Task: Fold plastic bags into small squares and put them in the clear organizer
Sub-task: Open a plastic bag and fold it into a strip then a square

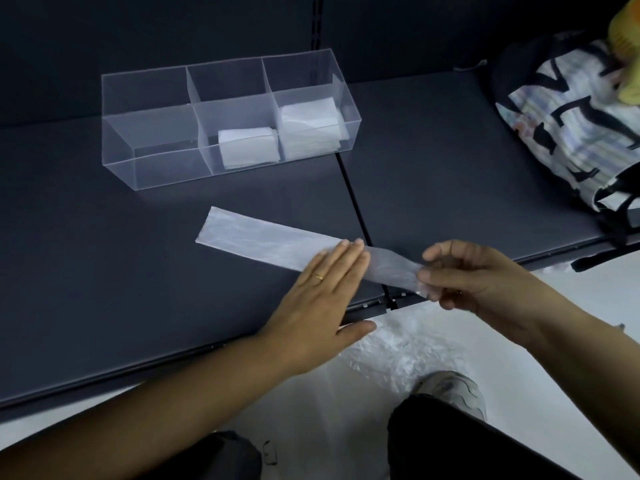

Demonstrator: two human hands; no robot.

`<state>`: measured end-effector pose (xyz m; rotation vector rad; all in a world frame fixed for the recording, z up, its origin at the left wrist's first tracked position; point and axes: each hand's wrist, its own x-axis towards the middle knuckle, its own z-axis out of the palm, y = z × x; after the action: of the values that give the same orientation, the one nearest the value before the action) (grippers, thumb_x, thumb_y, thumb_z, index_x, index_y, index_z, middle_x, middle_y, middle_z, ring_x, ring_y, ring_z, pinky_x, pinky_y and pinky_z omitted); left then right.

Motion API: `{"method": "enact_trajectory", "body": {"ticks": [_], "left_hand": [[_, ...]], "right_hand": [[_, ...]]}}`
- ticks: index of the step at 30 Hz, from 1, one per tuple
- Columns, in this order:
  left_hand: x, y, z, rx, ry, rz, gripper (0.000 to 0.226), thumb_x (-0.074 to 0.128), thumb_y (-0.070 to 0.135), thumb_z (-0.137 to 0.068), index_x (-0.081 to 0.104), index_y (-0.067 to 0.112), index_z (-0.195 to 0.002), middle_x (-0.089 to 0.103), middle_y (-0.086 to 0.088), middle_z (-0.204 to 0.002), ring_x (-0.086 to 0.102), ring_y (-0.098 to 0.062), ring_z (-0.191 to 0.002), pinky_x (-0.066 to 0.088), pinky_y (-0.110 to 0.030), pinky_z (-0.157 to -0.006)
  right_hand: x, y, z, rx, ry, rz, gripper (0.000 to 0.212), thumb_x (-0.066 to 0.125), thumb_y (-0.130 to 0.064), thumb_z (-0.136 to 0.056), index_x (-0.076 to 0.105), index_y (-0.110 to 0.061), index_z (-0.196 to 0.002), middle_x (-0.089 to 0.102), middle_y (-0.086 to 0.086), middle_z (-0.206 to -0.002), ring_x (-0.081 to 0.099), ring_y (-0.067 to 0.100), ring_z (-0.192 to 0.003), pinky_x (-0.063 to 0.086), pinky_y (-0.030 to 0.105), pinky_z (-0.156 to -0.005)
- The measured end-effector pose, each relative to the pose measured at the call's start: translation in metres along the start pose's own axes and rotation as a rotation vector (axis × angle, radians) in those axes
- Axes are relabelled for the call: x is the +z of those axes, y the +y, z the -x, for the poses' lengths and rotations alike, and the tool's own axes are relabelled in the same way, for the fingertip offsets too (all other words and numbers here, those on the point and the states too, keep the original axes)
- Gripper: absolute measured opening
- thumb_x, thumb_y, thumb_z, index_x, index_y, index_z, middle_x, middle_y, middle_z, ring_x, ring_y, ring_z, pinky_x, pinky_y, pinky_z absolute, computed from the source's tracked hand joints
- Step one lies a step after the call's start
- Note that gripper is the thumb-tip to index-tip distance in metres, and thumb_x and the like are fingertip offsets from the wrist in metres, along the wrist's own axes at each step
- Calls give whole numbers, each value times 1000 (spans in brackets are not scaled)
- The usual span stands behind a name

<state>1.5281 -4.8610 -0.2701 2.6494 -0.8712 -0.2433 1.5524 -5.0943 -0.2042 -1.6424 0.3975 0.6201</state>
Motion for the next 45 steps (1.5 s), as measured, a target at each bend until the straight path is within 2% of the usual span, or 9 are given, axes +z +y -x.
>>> {"method": "enact_trajectory", "body": {"ticks": [7, 11, 19, 24, 30, 34, 37, 41, 45], "left_hand": [[11, 4, -3, -81, -82, -260, 84, 14, 65, -92, 2, 7, -152, -6, -9, -160, -11, -24, -147, 0, -46, -120], [13, 5, -4, -35, -61, -300, 82, 19, 64, -93, 21, 5, -150, 15, -12, -159, 11, -29, -147, 20, -52, -116], [16, 4, -3, -20, -52, -309, 81, 22, 64, -93, 21, 6, -151, 15, -12, -159, 11, -28, -147, 20, -53, -116], [16, 2, -2, -18, -52, -271, 84, 18, 68, -93, 14, 7, -152, 7, -8, -161, 3, -24, -149, 11, -49, -117], [15, 1, -2, -18, -22, -184, 86, 19, 70, -92, 11, 10, -153, 7, -4, -161, -1, -18, -149, 7, -46, -119], [11, 20, -8, -143, 154, -30, 79, 42, 63, -88, 40, 7, -143, 44, -7, -147, 35, -22, -140, 26, -46, -115], [5, 29, -14, -247, 343, 26, 53, 66, 42, -82, 63, 9, -123, 68, -6, -116, 63, -25, -110, 49, -41, -93], [-11, 21, -10, -269, 418, 222, 21, 59, 19, -85, 74, 21, -99, 71, 4, -80, 66, -23, -77, 51, -33, -64], [-25, 5, -9, -529, 250, 947, 18, 59, 16, -95, 75, 16, -89, 70, -8, -76, 63, -17, -70, 51, -37, -68]], "right_hand": [[-10, 31, -24, -216, 348, 705, 22, 77, -20, -79, 64, -16, -96, 65, -9, -65, 59, 0, -62, 40, 14, -56], [-6, 40, -23, -287, 439, 772, 23, 75, -35, -79, 58, -27, -92, 59, -9, -63, 55, 0, -60, 36, 16, -52], [6, 41, -19, -338, 422, 920, 21, 62, -24, -91, 58, -24, -70, 45, -12, -82, 47, 3, -66, 31, 10, -55], [-6, 24, -12, -201, 223, 444, 13, 67, -13, -87, 63, -11, -75, 69, 2, -67, 62, 13, -59, 49, 17, -56], [-11, 3, 0, 95, 22, -206, 25, 72, 3, -72, 55, -11, -86, 64, 6, -58, 60, 11, -51, 51, 18, -50], [8, -7, 15, 135, -115, -266, 37, 74, -4, -60, 60, -11, -93, 66, 5, -65, 63, 11, -55, 52, 20, -51], [25, -17, 23, 84, -192, -253, 37, 74, -6, -60, 60, -10, -94, 66, 5, -67, 63, 11, -56, 51, 19, -52], [35, -32, 25, -35, -248, -158, 37, 74, -15, -61, 60, -10, -95, 68, 5, -70, 62, 11, -56, 51, 19, -54], [22, -38, 3, -197, -169, -36, 54, 67, -40, -67, 61, -17, -115, 68, 0, -108, 59, 11, -66, 53, 22, -66]]}}
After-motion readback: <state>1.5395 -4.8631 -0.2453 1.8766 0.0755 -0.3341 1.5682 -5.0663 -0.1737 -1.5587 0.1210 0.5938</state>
